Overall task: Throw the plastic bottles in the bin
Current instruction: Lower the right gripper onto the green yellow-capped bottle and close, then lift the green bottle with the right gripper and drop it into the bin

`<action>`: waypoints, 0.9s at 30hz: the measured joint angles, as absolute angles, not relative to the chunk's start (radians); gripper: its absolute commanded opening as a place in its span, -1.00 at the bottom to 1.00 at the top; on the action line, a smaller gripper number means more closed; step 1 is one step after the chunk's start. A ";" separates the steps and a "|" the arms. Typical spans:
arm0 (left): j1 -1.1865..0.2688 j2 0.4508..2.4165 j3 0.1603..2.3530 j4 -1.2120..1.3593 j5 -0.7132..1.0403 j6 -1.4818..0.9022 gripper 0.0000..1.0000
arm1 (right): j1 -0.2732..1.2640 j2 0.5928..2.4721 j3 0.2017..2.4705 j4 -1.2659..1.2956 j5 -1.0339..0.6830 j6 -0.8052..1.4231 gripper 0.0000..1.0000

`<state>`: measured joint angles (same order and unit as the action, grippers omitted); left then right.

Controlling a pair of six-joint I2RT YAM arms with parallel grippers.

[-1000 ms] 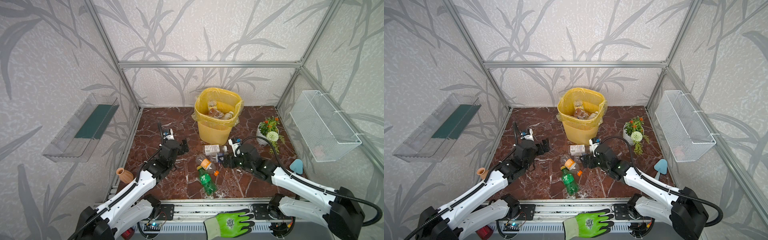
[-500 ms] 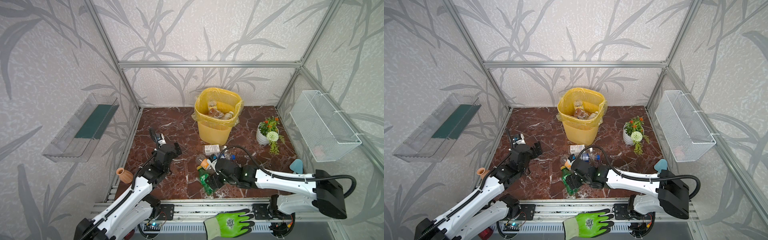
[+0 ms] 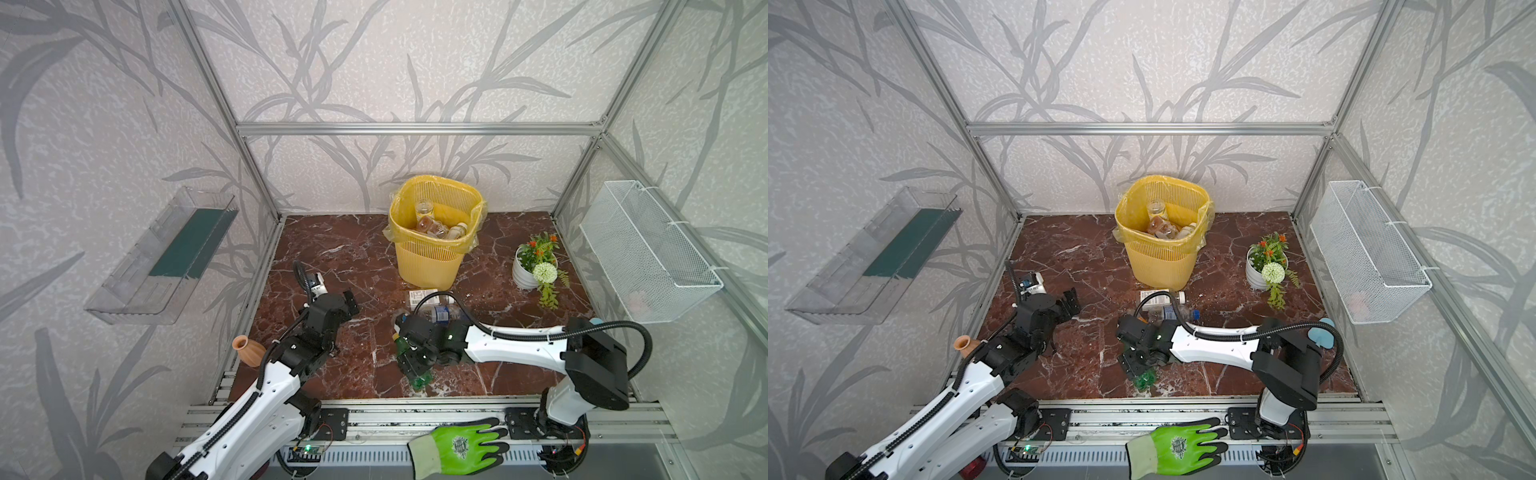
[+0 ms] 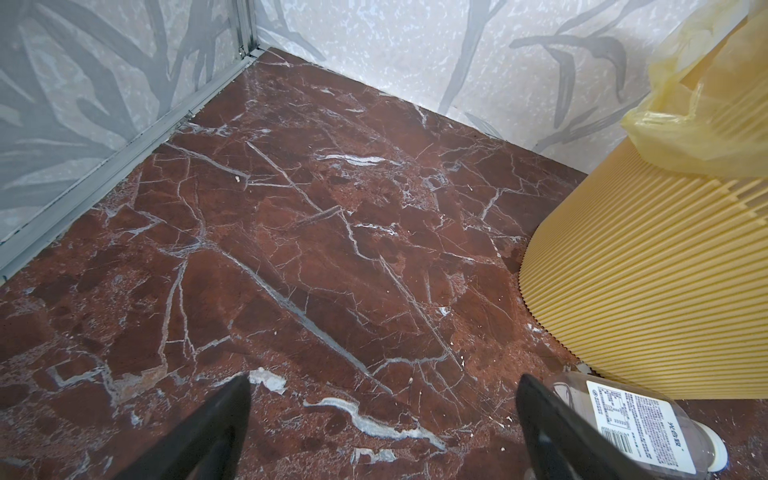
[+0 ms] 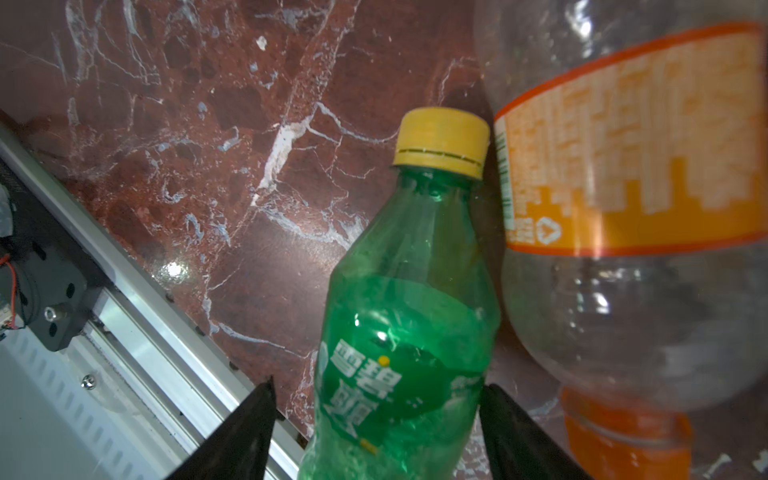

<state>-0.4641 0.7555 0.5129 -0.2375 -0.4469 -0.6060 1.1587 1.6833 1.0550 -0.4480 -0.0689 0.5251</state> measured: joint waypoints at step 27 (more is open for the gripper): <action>-0.455 0.688 0.487 -0.279 -0.470 -0.625 0.99 | 1.177 1.639 1.111 -0.436 -0.067 0.449 0.10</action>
